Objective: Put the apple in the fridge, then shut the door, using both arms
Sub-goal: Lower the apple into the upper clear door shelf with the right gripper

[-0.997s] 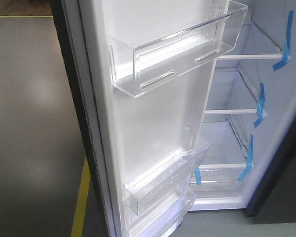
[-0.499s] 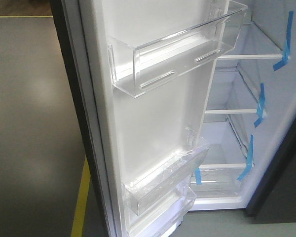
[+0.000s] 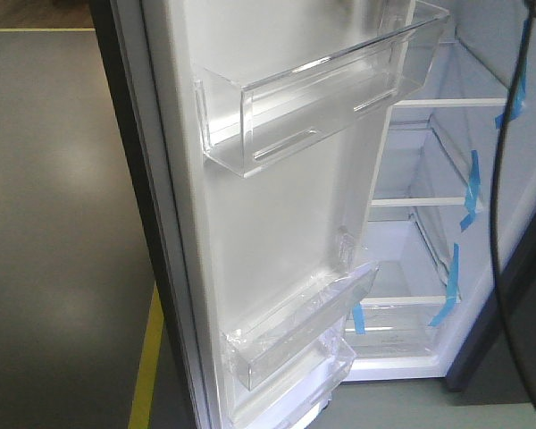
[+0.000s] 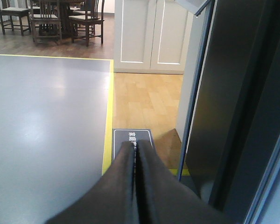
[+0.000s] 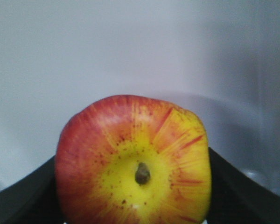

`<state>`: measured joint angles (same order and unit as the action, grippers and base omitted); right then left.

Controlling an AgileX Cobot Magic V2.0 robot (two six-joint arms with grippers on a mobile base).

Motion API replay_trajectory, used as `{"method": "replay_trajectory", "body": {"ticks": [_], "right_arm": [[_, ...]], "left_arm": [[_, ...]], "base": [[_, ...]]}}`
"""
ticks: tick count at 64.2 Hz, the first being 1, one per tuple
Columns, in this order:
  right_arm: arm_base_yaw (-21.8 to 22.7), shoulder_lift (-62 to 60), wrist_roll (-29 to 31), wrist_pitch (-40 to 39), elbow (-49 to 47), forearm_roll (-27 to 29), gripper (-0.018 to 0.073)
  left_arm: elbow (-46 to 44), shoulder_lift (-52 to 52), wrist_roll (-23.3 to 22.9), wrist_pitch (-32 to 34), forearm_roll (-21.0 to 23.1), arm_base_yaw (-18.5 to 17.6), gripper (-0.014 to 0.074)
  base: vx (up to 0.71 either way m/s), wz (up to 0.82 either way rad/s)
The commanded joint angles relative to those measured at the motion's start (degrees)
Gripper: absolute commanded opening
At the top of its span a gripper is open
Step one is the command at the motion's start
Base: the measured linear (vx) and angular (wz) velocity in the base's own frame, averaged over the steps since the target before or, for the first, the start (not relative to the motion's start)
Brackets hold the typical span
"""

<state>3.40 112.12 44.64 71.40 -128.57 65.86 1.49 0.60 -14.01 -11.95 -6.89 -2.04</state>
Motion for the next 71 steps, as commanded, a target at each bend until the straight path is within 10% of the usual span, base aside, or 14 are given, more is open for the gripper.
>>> {"method": "replay_trajectory", "body": {"ticks": [1, 16, 41, 58, 71], "right_arm": [[-2.81, -1.60, -1.70, 1.70, -4.97, -1.83, 0.0025], [-5.90, -2.58, -2.20, 1.67, -6.38, -10.99, 0.0131], [-6.31, -3.15, -6.42, 1.58, -6.38, -12.80, 0.0554], [-6.26, -6.62, -7.31, -0.20, -6.38, -16.05, 0.0512], [-6.26, -11.49, -8.42, 1.70, -6.38, -16.44, 0.0258]], "left_arm": [[1.20, 0.91, -0.28, 3.87, -0.03, 0.27, -0.0006], [1.20, 0.91, -0.28, 3.87, -0.03, 0.27, -0.0006], [1.20, 0.91, -0.28, 3.87, -0.03, 0.27, -0.0006], [1.20, 0.91, -0.28, 3.87, -0.03, 0.27, -0.0006], [1.20, 0.91, -0.28, 3.87, -0.03, 0.27, -0.0006]], "base": [[0.00, 0.00], [0.00, 0.00], [0.00, 0.00], [0.00, 0.00], [0.00, 0.00]]}}
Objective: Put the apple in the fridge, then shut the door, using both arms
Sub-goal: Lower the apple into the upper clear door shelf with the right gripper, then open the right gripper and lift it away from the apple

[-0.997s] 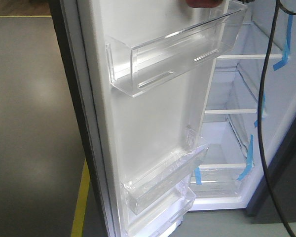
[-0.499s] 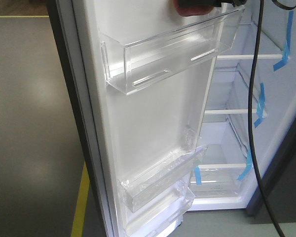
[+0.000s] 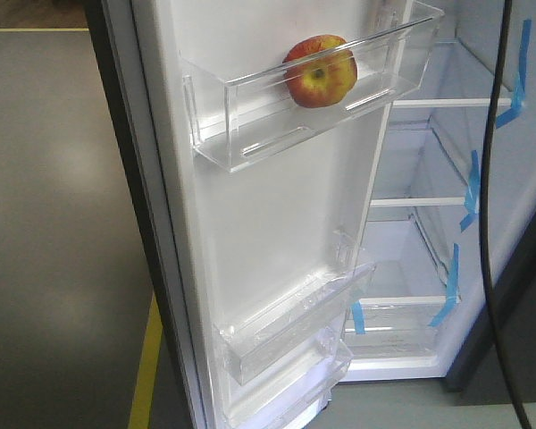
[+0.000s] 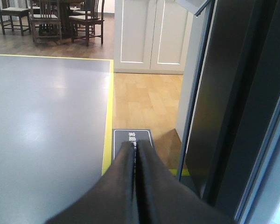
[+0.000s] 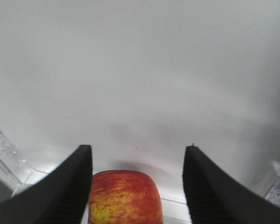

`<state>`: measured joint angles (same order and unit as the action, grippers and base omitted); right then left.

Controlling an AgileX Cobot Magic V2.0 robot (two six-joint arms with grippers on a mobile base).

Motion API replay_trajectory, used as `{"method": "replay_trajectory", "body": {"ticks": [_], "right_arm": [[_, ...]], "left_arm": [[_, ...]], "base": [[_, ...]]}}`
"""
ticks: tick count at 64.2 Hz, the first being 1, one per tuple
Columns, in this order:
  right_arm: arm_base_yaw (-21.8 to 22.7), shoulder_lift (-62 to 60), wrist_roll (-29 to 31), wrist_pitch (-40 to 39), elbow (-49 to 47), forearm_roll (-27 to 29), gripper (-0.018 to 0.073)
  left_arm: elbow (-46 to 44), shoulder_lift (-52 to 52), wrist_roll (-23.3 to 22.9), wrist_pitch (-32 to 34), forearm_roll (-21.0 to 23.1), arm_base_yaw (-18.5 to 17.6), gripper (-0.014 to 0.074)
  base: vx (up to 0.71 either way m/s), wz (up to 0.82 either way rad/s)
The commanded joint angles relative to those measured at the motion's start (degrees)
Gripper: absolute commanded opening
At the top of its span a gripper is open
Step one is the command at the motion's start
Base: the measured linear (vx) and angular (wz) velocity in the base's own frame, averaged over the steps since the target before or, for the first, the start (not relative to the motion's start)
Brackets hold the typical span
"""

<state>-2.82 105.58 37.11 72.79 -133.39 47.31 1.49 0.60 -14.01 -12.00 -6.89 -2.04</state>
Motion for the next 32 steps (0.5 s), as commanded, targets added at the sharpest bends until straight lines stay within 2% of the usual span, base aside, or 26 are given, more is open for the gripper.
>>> {"method": "replay_trajectory", "body": {"ticks": [1, 8, 23, 32], "right_arm": [[-0.04, -5.53, -1.18, 0.31, -1.56, 1.98, 0.0228], [-0.04, -8.72, -1.34, 0.31, -1.56, 0.68, -0.0016], [-0.09, -16.35, -1.97, 0.31, 0.01, 1.17, -0.0005], [-0.09, -22.97, 0.10, 0.31, 10.81, 1.17, -0.0005]], "left_arm": [[1.20, 0.91, -0.28, 3.92, -0.03, 0.27, -0.0006], [1.20, 0.91, -0.28, 3.92, -0.03, 0.27, -0.0006], [1.20, 0.91, -0.28, 3.92, -0.03, 0.27, -0.0006], [1.20, 0.91, -0.28, 5.37, 0.03, 0.27, -0.0006]], "base": [[0.00, 0.00], [0.00, 0.00], [0.00, 0.00], [0.00, 0.00]]}}
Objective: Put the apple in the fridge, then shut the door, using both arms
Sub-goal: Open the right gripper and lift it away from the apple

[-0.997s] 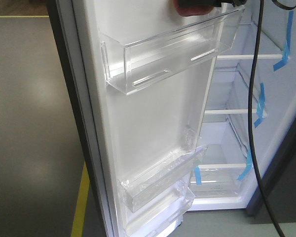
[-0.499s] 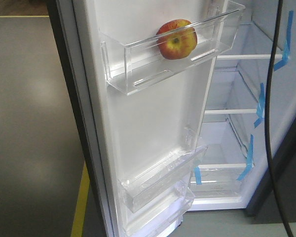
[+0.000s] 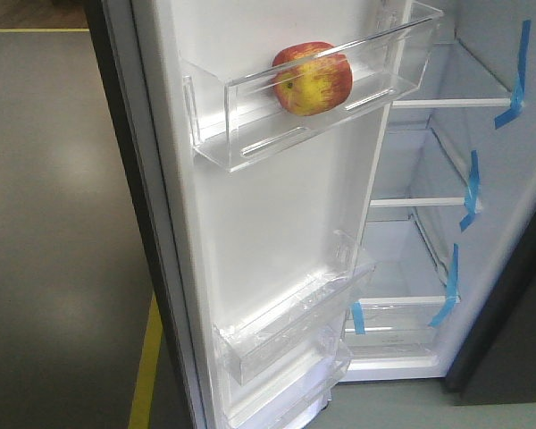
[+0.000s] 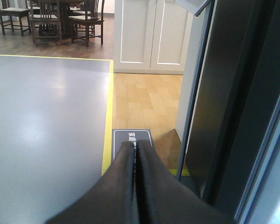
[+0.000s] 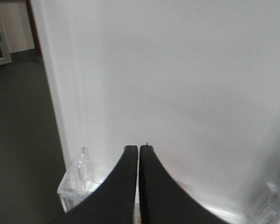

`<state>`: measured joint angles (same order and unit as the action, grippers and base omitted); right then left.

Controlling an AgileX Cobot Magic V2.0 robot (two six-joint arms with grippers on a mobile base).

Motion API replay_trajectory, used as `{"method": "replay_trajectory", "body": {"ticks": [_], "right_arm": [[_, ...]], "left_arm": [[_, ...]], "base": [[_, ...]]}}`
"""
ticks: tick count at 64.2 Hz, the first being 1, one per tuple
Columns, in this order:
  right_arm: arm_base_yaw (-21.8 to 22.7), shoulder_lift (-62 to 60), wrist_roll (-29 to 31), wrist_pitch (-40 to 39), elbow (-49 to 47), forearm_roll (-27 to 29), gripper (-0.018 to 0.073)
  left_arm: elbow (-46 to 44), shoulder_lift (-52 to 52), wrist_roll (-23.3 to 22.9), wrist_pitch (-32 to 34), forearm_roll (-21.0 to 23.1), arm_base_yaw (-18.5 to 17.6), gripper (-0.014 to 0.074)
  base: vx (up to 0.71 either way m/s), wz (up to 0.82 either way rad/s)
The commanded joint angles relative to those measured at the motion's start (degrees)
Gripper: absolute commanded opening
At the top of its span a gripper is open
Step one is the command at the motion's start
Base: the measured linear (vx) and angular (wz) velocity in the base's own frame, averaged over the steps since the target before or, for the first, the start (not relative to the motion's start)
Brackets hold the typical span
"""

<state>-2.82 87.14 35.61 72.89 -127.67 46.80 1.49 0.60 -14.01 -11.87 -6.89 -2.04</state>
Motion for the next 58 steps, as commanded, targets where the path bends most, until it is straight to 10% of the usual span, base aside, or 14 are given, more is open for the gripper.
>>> {"method": "replay_trajectory", "body": {"ticks": [1, 19, 38, 58], "right_arm": [[-0.09, -5.76, 2.09, 0.21, 7.51, 1.72, -0.0005], [-0.14, -32.08, 10.65, -19.77, 53.78, 1.96, -0.0005], [-0.08, -57.83, 7.42, -36.55, 88.71, 1.87, -0.0005], [-0.08, -71.16, 0.04, -44.55, 100.83, 1.94, -0.0005]], "left_arm": [[1.20, 0.91, -0.33, 5.60, 0.03, 0.27, -0.0006], [1.20, 0.91, -0.42, 13.19, 5.94, 0.27, -0.0006], [1.20, 0.91, -0.81, 24.72, 25.24, 0.27, -0.0006], [1.03, 0.91, -18.18, 26.63, 45.20, 0.27, -0.0006]], "base": [[0.00, 0.00], [0.00, 0.00], [0.00, 0.00], [0.00, 0.00]]}}
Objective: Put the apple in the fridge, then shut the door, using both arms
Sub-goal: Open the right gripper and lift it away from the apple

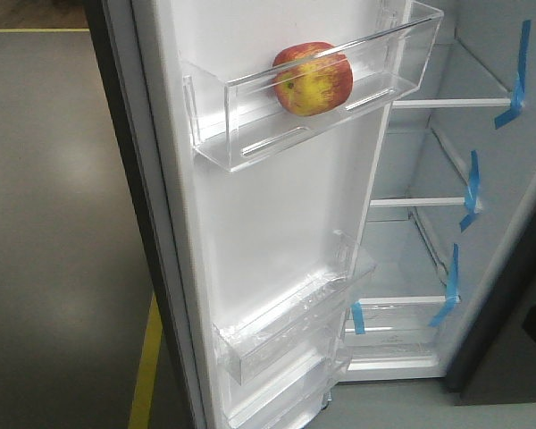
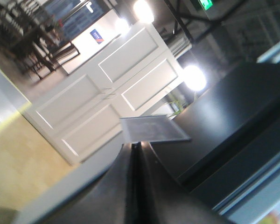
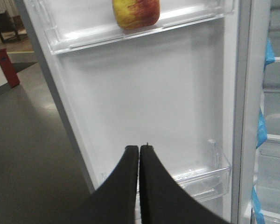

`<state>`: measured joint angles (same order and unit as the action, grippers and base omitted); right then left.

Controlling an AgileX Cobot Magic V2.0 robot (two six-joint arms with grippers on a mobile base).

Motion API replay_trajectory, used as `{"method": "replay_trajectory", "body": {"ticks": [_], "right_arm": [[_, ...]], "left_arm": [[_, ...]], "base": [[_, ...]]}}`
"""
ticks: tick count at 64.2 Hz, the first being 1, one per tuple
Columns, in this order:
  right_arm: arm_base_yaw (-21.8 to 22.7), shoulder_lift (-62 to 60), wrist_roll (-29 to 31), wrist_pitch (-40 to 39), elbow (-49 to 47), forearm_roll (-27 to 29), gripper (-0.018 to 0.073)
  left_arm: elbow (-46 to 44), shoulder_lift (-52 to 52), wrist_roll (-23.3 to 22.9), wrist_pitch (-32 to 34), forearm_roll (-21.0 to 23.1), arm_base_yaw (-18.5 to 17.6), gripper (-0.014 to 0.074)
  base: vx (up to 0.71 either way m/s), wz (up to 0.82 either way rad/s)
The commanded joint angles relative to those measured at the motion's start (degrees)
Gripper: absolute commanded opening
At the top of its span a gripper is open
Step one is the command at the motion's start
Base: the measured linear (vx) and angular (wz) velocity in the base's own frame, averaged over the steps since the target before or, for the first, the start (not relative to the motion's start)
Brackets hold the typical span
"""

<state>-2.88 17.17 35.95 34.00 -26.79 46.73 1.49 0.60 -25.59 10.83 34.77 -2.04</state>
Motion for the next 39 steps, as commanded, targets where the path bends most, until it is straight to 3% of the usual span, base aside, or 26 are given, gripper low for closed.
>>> {"method": "replay_trajectory", "body": {"ticks": [1, 7, 15, 27, 39], "right_arm": [[-0.01, -1.37, -0.30, -5.66, 0.01, 2.06, -0.0005], [-0.01, -1.38, -0.09, -4.92, -0.04, 2.37, -0.0004], [-0.01, -1.38, -0.09, -5.36, -0.04, 2.51, -0.0003], [-0.01, -1.38, -0.09, -5.36, -0.04, 3.82, -0.0003], [-0.01, -1.38, -0.09, -5.36, -0.04, 4.59, -0.0003]], "left_arm": [[0.90, 0.91, -7.68, 3.93, 3.64, 0.27, -0.0006], [-1.21, 0.91, -13.56, 3.58, 3.82, 0.27, -0.0006], [-8.82, 0.91, -13.72, 2.31, 3.43, 0.27, -0.0006], [-22.22, -4.03, -13.08, 0.34, -7.84, 0.21, -0.0006], [-35.52, -20.98, -12.85, -1.00, -16.32, -1.51, -0.0006]], "base": [[0.00, 0.00], [0.00, 0.00], [0.00, 0.00], [0.00, 0.00], [0.00, 0.00]]}}
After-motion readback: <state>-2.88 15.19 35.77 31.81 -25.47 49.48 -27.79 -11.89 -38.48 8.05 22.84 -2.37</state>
